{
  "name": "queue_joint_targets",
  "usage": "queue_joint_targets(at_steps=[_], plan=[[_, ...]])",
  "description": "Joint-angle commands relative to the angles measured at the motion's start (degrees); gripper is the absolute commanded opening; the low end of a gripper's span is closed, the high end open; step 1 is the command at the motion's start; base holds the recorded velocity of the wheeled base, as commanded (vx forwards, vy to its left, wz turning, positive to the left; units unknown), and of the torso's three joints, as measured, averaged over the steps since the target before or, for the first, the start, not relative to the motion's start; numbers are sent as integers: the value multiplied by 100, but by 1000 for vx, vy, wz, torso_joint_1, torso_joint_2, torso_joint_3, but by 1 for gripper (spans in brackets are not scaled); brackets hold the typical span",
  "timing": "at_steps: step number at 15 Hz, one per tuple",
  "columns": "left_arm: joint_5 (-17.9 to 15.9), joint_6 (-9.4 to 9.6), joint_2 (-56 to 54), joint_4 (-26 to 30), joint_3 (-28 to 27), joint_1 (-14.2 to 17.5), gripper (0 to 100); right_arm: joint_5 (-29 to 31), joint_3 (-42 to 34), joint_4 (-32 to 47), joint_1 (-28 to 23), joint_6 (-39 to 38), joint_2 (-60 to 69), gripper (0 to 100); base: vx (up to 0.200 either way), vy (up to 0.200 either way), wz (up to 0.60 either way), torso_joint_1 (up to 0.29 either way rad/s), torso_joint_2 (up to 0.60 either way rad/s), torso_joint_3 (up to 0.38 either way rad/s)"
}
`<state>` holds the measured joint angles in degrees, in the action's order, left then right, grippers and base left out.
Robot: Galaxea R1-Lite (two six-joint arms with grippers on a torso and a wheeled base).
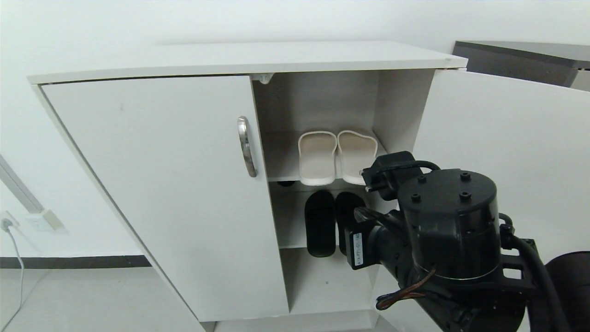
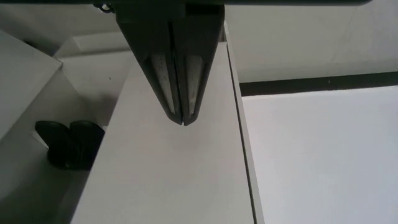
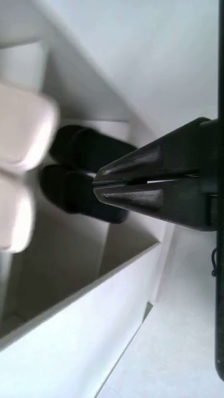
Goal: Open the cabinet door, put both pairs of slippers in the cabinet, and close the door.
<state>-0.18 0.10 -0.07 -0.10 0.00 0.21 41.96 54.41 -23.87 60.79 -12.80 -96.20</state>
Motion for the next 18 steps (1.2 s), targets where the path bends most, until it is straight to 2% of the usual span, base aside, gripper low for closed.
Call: queue_joint_targets(at_steps=[1, 4, 18], plan=[[1, -1, 7, 10, 0, -3, 0, -48, -18, -21, 3, -3, -13, 0, -200, 0, 0, 7, 2, 2], [1, -1, 7, 1, 0, -3, 0, -48, -71, -118, 3, 6, -22, 0, -200, 0, 0, 1, 4, 2], [18, -19, 7, 1, 0, -3, 0, -241, -325, -399, -85, 58, -40, 0, 0, 0, 0, 0, 0, 0]])
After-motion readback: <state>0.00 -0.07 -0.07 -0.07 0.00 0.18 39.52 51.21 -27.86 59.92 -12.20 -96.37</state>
